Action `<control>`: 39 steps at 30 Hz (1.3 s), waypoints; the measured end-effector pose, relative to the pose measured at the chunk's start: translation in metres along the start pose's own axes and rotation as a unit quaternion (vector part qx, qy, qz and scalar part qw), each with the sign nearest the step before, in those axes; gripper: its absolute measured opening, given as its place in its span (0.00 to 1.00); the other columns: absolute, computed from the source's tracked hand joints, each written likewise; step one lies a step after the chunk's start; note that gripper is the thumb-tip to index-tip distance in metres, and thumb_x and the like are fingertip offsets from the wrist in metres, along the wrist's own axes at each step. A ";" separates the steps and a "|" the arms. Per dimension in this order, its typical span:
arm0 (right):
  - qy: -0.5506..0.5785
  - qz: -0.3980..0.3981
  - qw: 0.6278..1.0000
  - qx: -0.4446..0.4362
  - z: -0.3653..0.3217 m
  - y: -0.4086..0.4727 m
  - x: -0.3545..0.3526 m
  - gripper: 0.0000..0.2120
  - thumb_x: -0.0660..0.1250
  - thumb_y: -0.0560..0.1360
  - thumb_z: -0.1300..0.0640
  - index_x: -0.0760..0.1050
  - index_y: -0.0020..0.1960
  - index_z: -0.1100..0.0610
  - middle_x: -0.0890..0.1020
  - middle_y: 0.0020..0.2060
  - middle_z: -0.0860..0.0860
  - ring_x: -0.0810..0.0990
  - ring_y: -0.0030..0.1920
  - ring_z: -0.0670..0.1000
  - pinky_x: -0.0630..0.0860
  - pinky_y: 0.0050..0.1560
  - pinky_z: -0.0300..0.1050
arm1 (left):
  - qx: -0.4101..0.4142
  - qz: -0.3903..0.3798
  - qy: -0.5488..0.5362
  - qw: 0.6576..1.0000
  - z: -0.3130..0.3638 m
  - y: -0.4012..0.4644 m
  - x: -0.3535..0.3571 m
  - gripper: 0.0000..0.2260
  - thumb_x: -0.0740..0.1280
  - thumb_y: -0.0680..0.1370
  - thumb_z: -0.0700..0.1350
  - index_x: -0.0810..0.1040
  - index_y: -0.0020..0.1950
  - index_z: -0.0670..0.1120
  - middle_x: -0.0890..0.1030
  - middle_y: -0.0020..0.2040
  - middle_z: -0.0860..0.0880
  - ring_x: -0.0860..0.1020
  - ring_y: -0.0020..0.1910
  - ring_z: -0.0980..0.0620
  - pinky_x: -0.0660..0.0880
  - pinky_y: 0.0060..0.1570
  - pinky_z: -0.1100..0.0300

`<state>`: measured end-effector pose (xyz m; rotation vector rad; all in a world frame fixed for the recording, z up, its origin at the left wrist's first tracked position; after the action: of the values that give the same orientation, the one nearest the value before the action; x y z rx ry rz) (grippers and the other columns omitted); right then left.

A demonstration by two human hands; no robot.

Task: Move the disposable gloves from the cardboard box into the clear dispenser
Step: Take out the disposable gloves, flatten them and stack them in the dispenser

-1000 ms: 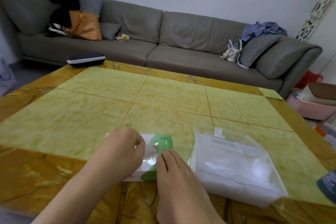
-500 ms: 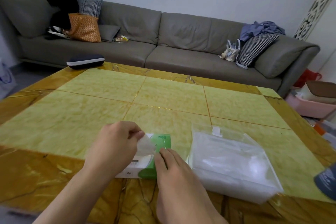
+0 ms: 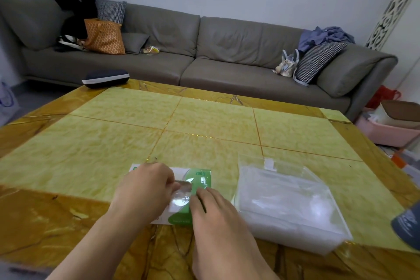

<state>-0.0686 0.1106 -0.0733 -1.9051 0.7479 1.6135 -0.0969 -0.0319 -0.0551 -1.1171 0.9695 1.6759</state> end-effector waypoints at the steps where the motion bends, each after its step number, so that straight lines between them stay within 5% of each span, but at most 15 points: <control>1: 0.002 0.002 1.000 -0.001 0.001 -0.001 0.001 0.41 0.69 0.77 0.59 0.52 0.84 0.61 0.55 0.83 0.56 0.49 0.83 0.56 0.51 0.82 0.50 | -0.007 -0.004 0.012 1.000 -0.003 0.002 0.002 0.17 0.69 0.79 0.59 0.81 0.37 0.50 0.79 0.35 0.54 0.78 0.33 0.54 0.78 0.33 0.55; 6: 0.014 0.006 1.000 -0.005 0.003 -0.003 0.000 0.39 0.68 0.77 0.59 0.54 0.83 0.59 0.56 0.83 0.54 0.50 0.83 0.54 0.52 0.82 0.49 | -0.037 0.023 0.010 0.999 -0.011 0.004 -0.007 0.13 0.69 0.81 0.53 0.79 0.38 0.50 0.78 0.38 0.55 0.77 0.33 0.55 0.73 0.30 0.60; 10: 0.020 -0.005 1.000 0.003 0.004 -0.002 0.000 0.39 0.69 0.77 0.59 0.55 0.83 0.59 0.55 0.83 0.53 0.50 0.83 0.54 0.52 0.82 0.48 | -0.044 0.048 -0.136 0.989 -0.021 0.003 -0.019 0.04 0.73 0.79 0.46 0.82 0.44 0.52 0.82 0.42 0.55 0.80 0.38 0.58 0.78 0.37 0.59; 13: 0.012 -0.002 1.000 0.006 0.003 0.000 0.008 0.37 0.69 0.75 0.59 0.60 0.80 0.61 0.61 0.80 0.55 0.56 0.82 0.56 0.58 0.80 0.50 | -0.021 0.047 -0.263 0.963 -0.012 -0.002 -0.025 0.06 0.75 0.77 0.44 0.83 0.47 0.56 0.84 0.41 0.55 0.81 0.41 0.60 0.79 0.43 0.59; 16: -0.001 0.030 0.999 0.014 0.008 0.000 0.008 0.35 0.72 0.68 0.57 0.71 0.74 0.62 0.73 0.72 0.56 0.70 0.76 0.59 0.72 0.73 0.52 | -0.022 0.067 -0.438 0.896 -0.007 -0.006 -0.039 0.08 0.74 0.78 0.40 0.86 0.49 0.54 0.85 0.42 0.49 0.82 0.42 0.54 0.80 0.47 0.60; 22: -0.004 0.022 1.000 -0.004 0.002 -0.003 -0.002 0.35 0.66 0.78 0.58 0.57 0.82 0.60 0.57 0.81 0.54 0.51 0.82 0.54 0.53 0.81 0.47 | -0.037 0.121 -0.669 0.733 -0.012 -0.015 -0.061 0.11 0.75 0.72 0.43 0.85 0.55 0.48 0.86 0.49 0.47 0.84 0.51 0.51 0.78 0.57 0.58; 27: 0.107 0.081 0.990 0.031 0.004 -0.010 -0.029 0.32 0.62 0.81 0.50 0.53 0.81 0.50 0.44 0.81 0.40 0.41 0.82 0.42 0.54 0.79 0.39 | -0.010 0.087 -0.791 0.606 0.001 -0.016 -0.067 0.09 0.71 0.75 0.39 0.84 0.53 0.47 0.85 0.49 0.44 0.84 0.51 0.47 0.81 0.58 0.55; 29: 0.229 0.112 0.965 0.062 0.012 -0.018 -0.050 0.36 0.69 0.78 0.45 0.51 0.78 0.39 0.52 0.75 0.28 0.58 0.75 0.32 0.60 0.74 0.33 | 0.006 0.073 -0.801 0.594 0.010 -0.019 -0.069 0.09 0.70 0.74 0.37 0.84 0.53 0.46 0.85 0.46 0.45 0.85 0.48 0.48 0.82 0.54 0.57; 31: 0.430 0.133 0.891 0.066 0.027 -0.022 -0.071 0.34 0.77 0.73 0.39 0.59 0.71 0.33 0.67 0.65 0.23 0.70 0.64 0.27 0.68 0.64 0.27 | 0.011 0.062 -0.800 0.597 0.019 -0.021 -0.067 0.10 0.71 0.72 0.38 0.83 0.53 0.45 0.84 0.44 0.45 0.85 0.46 0.48 0.83 0.50 0.58; 34: 0.593 0.198 0.777 0.072 0.061 -0.025 -0.090 0.25 0.82 0.69 0.41 0.77 0.60 0.46 0.84 0.56 0.41 0.82 0.59 0.42 0.78 0.65 0.48 | 0.018 0.037 -0.786 0.617 0.035 -0.025 -0.058 0.15 0.76 0.67 0.39 0.84 0.53 0.44 0.82 0.43 0.45 0.84 0.44 0.46 0.82 0.50 0.59; 36: 0.589 0.261 0.757 0.111 0.082 -0.031 -0.098 0.11 0.80 0.73 0.52 0.82 0.49 0.56 0.85 0.45 0.56 0.85 0.49 0.55 0.81 0.61 0.60 | 0.030 0.015 -0.775 0.632 0.044 -0.026 -0.053 0.17 0.79 0.67 0.39 0.85 0.55 0.45 0.81 0.44 0.44 0.83 0.46 0.46 0.82 0.51 0.58; 39: 0.628 0.276 0.716 0.127 0.099 -0.035 -0.096 0.07 0.74 0.77 0.61 0.79 0.43 0.62 0.84 0.39 0.62 0.86 0.44 0.58 0.81 0.62 0.60 | 0.034 -0.001 -0.778 0.628 0.046 -0.025 -0.052 0.20 0.79 0.69 0.38 0.83 0.60 0.44 0.80 0.44 0.45 0.81 0.45 0.46 0.82 0.50 0.59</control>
<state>-0.1255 0.2124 0.0082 -2.5148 2.0728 0.0734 -0.0749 0.0056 0.0041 0.5962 -0.1701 1.7639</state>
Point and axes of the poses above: each hand's wrist, its own y-axis towards the middle knuckle, its own x-axis out of the palm, z = x × y, the point moved 10 cm from there along y, towards the middle knuckle
